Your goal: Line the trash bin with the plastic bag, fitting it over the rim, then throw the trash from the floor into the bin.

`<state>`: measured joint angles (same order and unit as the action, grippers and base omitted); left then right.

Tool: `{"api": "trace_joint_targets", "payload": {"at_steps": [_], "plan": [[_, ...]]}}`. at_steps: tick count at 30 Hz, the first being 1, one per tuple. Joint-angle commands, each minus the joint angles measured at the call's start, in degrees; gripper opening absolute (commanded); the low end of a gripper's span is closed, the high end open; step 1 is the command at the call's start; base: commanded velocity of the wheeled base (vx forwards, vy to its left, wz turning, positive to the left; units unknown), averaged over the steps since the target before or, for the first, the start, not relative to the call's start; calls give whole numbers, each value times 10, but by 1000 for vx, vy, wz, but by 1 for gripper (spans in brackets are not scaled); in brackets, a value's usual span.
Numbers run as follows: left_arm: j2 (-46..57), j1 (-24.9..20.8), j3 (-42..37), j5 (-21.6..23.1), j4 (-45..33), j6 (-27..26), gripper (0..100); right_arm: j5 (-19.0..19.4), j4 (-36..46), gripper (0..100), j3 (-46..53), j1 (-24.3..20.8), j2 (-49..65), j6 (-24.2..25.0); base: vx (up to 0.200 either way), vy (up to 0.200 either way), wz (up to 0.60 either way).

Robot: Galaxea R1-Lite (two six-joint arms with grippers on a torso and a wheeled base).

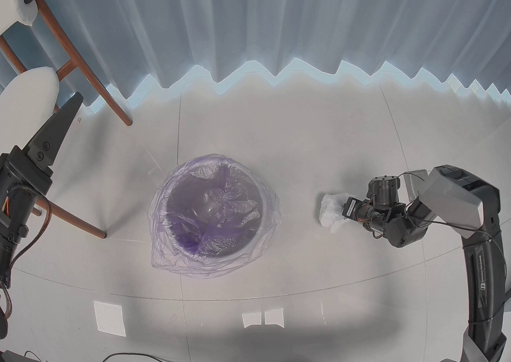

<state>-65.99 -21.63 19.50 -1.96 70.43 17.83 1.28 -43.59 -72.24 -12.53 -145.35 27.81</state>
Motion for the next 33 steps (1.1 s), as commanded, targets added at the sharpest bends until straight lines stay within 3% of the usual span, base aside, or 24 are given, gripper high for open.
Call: {"api": "trace_joint_targets", "payload": {"at_steps": [1,8,16,21,27,31,33], "plan": [[9,-2,2,12,1,0,100,3,-40,0,156,-36,183,97,0,0,0],[16,-1,5,15,0,0,100,5,-126,0,352,-82,345,111,0,0,0],[17,-1,5,15,-1,-2,100,8,-235,0,484,-197,445,93,0,0,0],[19,-1,5,15,-1,-3,100,8,-321,0,501,-246,438,89,0,0,0],[18,-1,6,15,-1,-3,100,7,-464,0,495,-289,343,85,0,0,0],[17,13,9,16,-13,-14,100,-2,-463,0,478,-304,300,57,0,0,0],[24,59,19,13,-60,-63,100,-13,-464,0,471,-319,283,57,100,0,0]]}}
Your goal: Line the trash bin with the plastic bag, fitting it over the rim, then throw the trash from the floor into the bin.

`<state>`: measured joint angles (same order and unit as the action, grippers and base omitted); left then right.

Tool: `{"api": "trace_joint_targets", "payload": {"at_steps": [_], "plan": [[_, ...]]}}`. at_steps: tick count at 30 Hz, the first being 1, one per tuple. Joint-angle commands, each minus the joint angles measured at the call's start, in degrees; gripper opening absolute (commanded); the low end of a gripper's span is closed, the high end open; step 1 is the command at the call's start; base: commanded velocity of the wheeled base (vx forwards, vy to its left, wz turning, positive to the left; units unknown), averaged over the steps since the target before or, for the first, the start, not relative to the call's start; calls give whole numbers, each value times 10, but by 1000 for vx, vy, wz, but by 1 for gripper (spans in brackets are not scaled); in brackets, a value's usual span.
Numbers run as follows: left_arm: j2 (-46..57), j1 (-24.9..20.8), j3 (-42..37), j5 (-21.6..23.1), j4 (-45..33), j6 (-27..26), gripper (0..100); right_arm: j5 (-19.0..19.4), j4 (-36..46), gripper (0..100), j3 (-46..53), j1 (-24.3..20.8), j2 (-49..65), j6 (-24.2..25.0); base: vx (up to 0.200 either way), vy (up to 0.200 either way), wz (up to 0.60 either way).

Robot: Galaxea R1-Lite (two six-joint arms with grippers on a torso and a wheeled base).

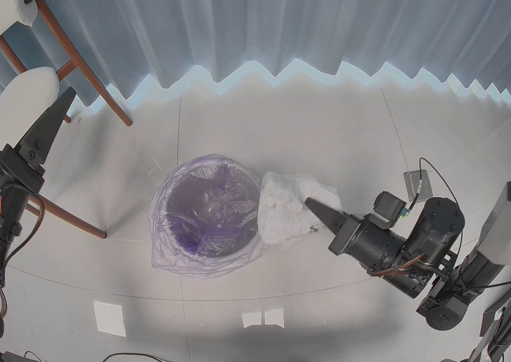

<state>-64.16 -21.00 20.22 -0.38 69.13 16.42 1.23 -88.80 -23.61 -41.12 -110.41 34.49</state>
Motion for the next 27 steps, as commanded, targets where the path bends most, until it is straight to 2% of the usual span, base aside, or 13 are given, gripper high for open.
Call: {"api": "trace_joint_targets", "payload": {"at_steps": [1,3,5,8,13,15,16,17,18,19,21,27], "plan": [[22,90,17,0,-80,-68,100,-12,-11,0,-21,-38,-72,-11,200,0,0],[51,120,25,17,-138,-73,100,-13,-11,0,-31,-46,-84,-10,200,0,0],[89,115,41,57,-208,-70,100,-14,-11,0,-44,-56,-103,-13,200,0,0],[112,113,57,64,-258,-57,100,-17,-11,0,-58,-64,-122,-14,200,0,0],[131,112,68,67,-285,-31,100,-29,-11,0,-76,-78,-138,-14,0,0,0],[169,100,33,111,-303,-26,100,-33,-11,0,-82,-89,-152,-14,0,0,0],[169,100,33,111,-303,-26,100,-33,-11,0,-82,-89,-152,-14,0,0,0],[216,93,3,174,-308,-24,100,-34,-11,0,-82,-97,-159,-14,0,0,0],[236,93,7,214,-311,-18,100,-36,-11,0,-83,-99,-162,-14,0,0,0],[242,98,6,248,-318,-9,100,-37,-11,0,-85,-100,-165,-14,0,0,0],[250,106,12,287,-337,12,100,-38,-11,0,-87,-107,-167,-14,0,0,0],[254,114,29,285,-339,62,100,-40,-11,0,-100,-109,-181,-16,0,0,0]]}}
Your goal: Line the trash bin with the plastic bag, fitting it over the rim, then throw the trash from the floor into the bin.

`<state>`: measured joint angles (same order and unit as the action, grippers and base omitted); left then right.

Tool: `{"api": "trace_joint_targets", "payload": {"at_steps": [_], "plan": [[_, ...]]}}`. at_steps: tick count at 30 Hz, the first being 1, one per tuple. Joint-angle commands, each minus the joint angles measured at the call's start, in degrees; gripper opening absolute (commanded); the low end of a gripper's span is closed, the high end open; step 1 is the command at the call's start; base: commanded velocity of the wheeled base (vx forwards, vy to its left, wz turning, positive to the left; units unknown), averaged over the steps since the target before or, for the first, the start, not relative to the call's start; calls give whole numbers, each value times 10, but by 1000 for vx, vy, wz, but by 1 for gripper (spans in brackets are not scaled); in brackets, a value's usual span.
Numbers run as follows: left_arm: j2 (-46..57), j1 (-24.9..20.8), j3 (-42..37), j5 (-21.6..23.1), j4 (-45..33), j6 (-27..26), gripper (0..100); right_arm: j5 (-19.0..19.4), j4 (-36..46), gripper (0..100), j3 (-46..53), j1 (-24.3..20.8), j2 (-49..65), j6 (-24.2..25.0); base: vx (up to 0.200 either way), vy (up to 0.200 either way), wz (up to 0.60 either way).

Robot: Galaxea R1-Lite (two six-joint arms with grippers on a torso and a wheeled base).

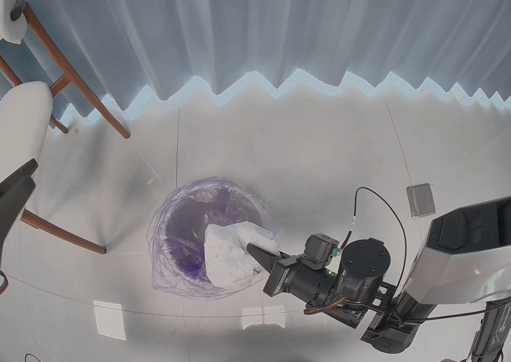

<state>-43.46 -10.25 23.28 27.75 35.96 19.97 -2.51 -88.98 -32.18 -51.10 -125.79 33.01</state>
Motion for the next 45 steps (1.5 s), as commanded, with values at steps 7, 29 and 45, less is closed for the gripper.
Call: {"api": "trace_joint_targets", "payload": {"at_steps": [7,29,45], "plan": [[43,8,3,-5,-5,36,100,-19,-4,0,-97,5,-76,-1,0,0,0],[33,8,41,-35,7,196,100,-20,-3,0,-140,22,-99,-4,0,109,0],[-26,11,36,-132,82,192,100,-52,56,0,-224,80,-154,-37,0,0,0]]}}
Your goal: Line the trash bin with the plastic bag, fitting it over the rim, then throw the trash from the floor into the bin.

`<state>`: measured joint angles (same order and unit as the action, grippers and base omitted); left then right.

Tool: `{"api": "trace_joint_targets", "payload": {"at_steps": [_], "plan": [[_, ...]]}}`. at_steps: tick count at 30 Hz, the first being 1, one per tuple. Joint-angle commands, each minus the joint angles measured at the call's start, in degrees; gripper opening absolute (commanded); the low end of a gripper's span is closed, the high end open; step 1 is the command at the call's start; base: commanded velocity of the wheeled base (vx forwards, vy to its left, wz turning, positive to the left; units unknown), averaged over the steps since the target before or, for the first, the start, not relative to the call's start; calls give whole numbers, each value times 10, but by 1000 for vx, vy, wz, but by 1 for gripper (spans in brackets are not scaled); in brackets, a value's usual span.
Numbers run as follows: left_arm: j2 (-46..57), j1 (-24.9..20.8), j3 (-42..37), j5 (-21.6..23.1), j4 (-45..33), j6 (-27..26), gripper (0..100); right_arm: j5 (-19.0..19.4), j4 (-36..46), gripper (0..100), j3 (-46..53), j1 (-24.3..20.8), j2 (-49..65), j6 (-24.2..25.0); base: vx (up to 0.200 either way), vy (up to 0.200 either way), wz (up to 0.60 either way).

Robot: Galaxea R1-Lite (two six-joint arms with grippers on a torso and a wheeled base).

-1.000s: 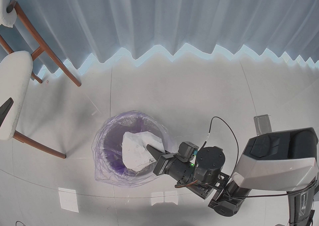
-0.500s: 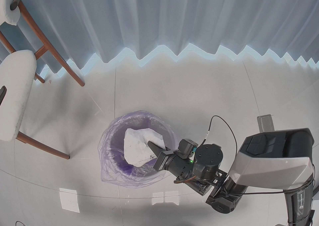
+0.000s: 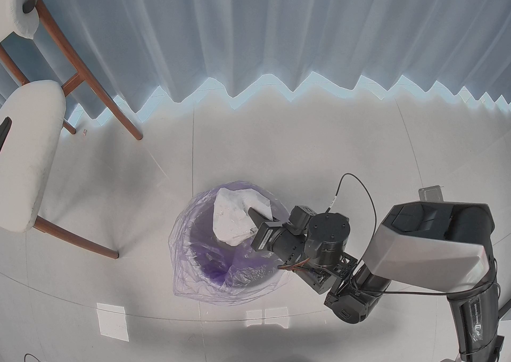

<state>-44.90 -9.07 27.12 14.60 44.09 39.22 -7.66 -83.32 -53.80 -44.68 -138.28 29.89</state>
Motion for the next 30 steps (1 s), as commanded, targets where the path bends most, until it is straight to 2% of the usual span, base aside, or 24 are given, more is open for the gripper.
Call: {"api": "trace_joint_targets", "payload": {"at_steps": [1,4,10,15,30], "plan": [[-12,-1,-2,-1,0,-1,100,0,-2,0,-6,17,-37,-12,0,0,0],[-12,-1,-8,-1,0,-2,100,1,-13,0,-12,20,-68,-40,0,0,0],[-12,-1,-11,0,1,-5,100,1,-26,0,-26,10,-94,-48,0,0,0],[-9,-1,-10,0,2,-5,100,1,-31,0,-20,18,-110,-84,0,0,0],[-6,-5,-11,2,2,-5,100,1,-43,0,-19,1,-105,-93,0,0,0]]}}
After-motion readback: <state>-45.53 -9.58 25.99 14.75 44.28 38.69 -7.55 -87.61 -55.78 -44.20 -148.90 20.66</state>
